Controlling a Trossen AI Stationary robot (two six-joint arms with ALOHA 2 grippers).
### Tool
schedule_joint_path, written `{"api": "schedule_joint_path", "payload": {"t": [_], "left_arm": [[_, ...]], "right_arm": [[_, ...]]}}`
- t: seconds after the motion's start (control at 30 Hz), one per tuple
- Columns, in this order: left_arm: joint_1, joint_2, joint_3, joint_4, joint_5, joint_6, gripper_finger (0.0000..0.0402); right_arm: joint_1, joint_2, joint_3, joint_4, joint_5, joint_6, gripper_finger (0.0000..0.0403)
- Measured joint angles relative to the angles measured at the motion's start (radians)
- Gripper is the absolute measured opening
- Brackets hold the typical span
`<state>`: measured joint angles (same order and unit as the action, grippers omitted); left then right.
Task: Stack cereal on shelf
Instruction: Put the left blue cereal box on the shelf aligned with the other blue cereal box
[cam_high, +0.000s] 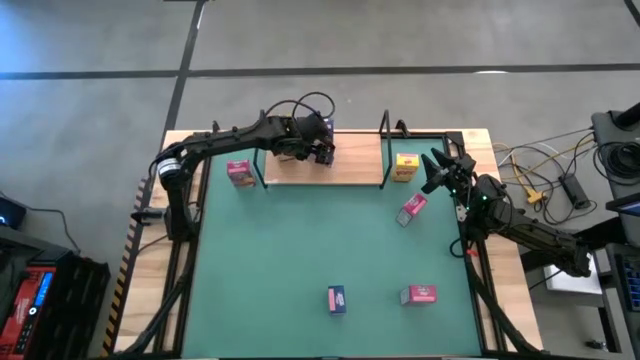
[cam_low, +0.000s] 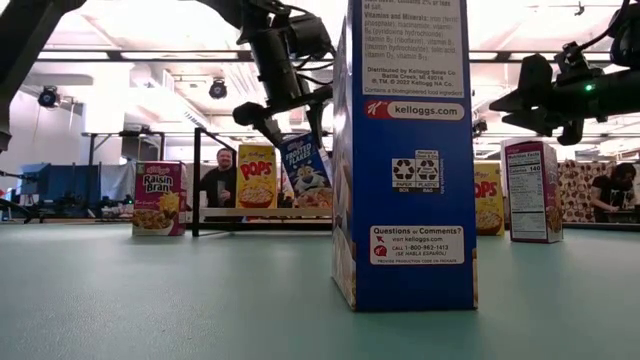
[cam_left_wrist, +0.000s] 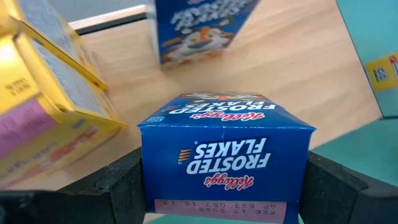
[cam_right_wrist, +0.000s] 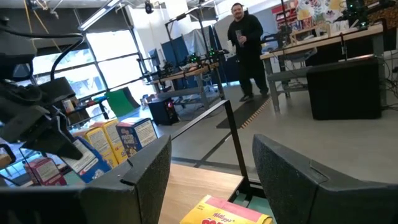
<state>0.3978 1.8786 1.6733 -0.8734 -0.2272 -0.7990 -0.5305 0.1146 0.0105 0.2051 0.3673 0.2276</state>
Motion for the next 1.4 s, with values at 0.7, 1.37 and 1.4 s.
{"api": "schedule_joint_path", "payload": {"t": [0.7, 1.37, 1.4], "left_arm": [[0.031, 0.0, 0.001, 0.039, 0.0, 0.027, 0.0298], [0.046, 0.036, 0.015, 0.059, 0.001, 0.01, 0.0302], [0.046, 0.038, 0.024, 0.045, 0.0, 0.007, 0.0305]], "right_arm": [[0.0, 0.0, 0.0, 0.0, 0.0, 0.0, 0.0215], [0.0, 0.0, 0.0, 0.0, 0.0, 0.0, 0.0215], [0.0, 0.0, 0.0, 0.0, 0.0, 0.0, 0.0215]]}}
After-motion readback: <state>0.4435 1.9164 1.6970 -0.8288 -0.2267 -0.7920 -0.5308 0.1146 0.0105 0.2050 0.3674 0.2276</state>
